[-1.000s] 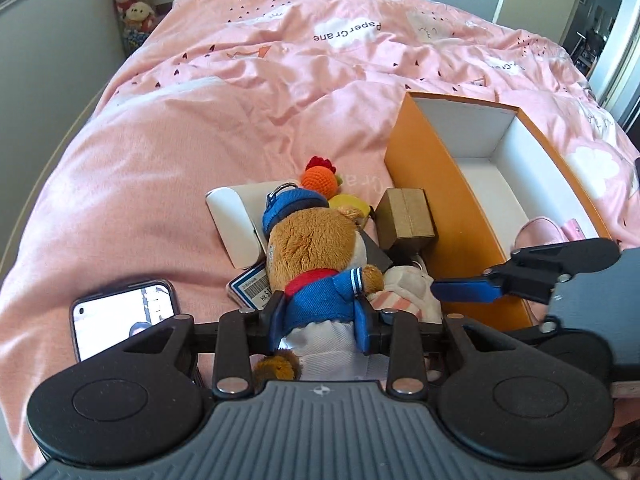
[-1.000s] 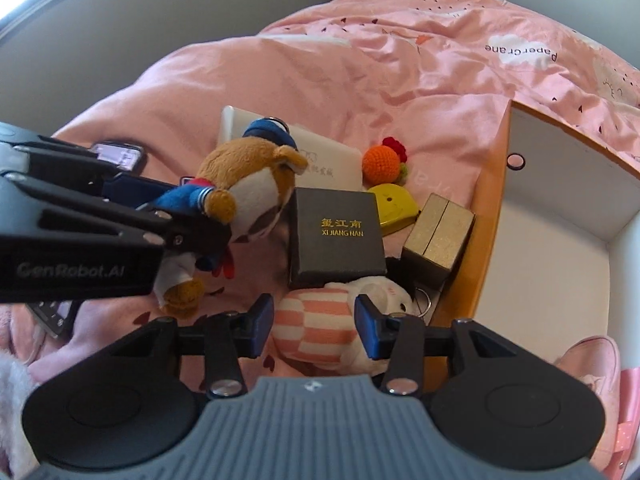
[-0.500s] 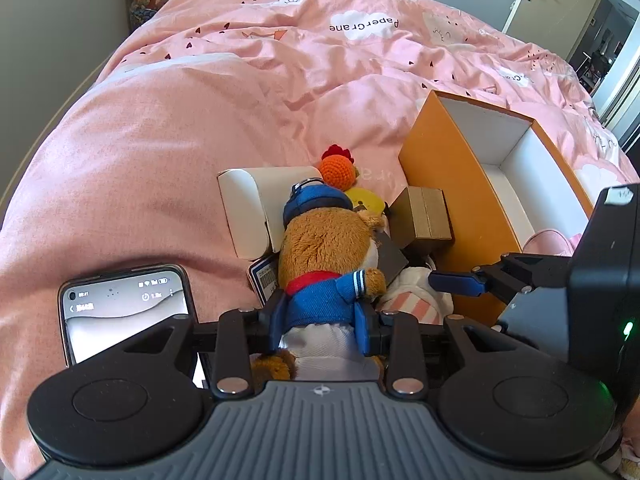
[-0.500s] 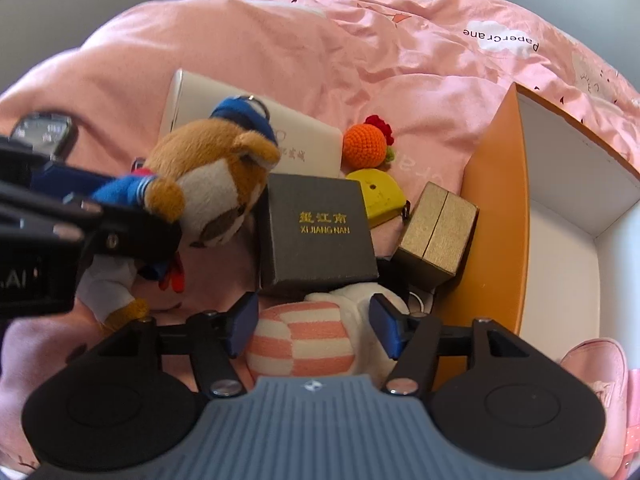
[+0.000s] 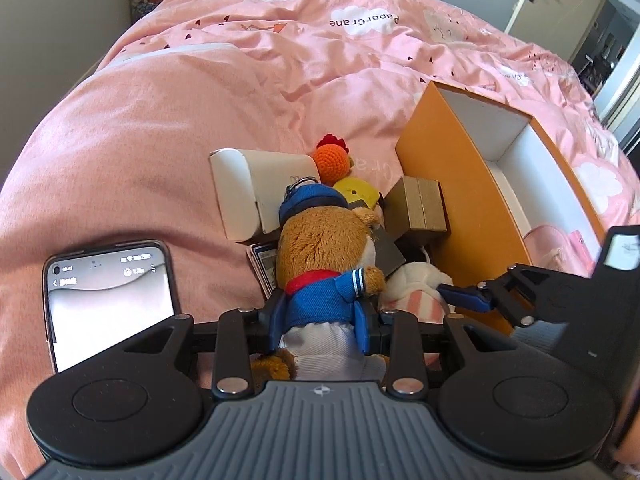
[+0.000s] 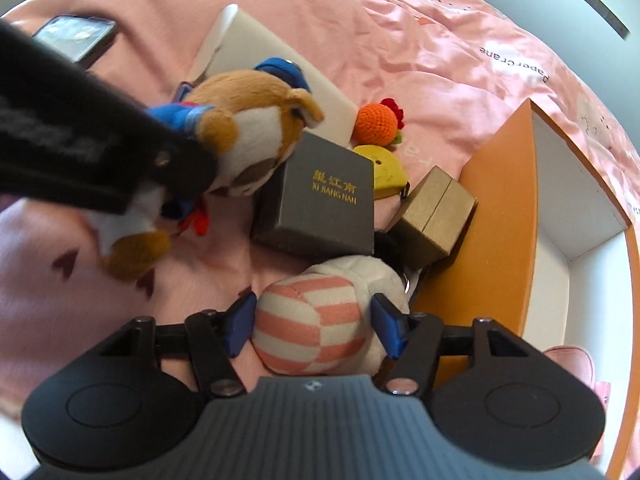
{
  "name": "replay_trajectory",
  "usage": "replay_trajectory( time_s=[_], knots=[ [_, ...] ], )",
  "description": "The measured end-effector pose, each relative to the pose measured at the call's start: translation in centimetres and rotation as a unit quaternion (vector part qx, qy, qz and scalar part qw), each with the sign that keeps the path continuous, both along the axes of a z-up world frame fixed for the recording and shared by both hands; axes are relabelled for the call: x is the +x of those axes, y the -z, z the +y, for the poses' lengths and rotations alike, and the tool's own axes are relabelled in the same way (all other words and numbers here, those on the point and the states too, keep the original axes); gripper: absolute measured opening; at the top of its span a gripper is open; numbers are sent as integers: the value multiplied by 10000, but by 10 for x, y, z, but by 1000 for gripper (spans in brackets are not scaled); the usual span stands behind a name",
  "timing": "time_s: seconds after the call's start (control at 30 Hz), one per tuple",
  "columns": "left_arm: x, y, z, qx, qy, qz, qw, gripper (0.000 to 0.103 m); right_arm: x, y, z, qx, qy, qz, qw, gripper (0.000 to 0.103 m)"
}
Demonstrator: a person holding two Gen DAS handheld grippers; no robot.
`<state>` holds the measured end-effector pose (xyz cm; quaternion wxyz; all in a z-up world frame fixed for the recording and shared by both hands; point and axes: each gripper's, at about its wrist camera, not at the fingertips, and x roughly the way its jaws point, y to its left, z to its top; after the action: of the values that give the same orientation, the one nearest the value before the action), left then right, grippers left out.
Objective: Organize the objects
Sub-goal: 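Carry the bear plush and striped bunny plush over the box with both tools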
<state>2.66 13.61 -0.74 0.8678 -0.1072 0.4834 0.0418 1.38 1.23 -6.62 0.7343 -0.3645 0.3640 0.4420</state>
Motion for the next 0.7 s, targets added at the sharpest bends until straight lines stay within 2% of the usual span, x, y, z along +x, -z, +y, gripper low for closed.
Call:
replay_trajectory(
  time_s=[0.17, 0.27, 0.4, 0.7],
  knots=[
    [-4, -3, -18, 286, 106, -110, 9995, 38, -9, -16, -21, 128, -471, -58, 9988, 57],
    [-6, -6, -24, 259, 208, -152, 9993, 38, -12, -33, -34, 287, -761, -164, 9965, 57],
    [-8, -10, -26, 14, 253, -157, 9996, 38, -15, -58, -46, 502, -1149, -383, 9914, 57],
    [-13, -37, -38, 120, 293, -545, 9980, 38, -23, -96, -65, 705, -1870, -917, 9755, 57]
  ],
)
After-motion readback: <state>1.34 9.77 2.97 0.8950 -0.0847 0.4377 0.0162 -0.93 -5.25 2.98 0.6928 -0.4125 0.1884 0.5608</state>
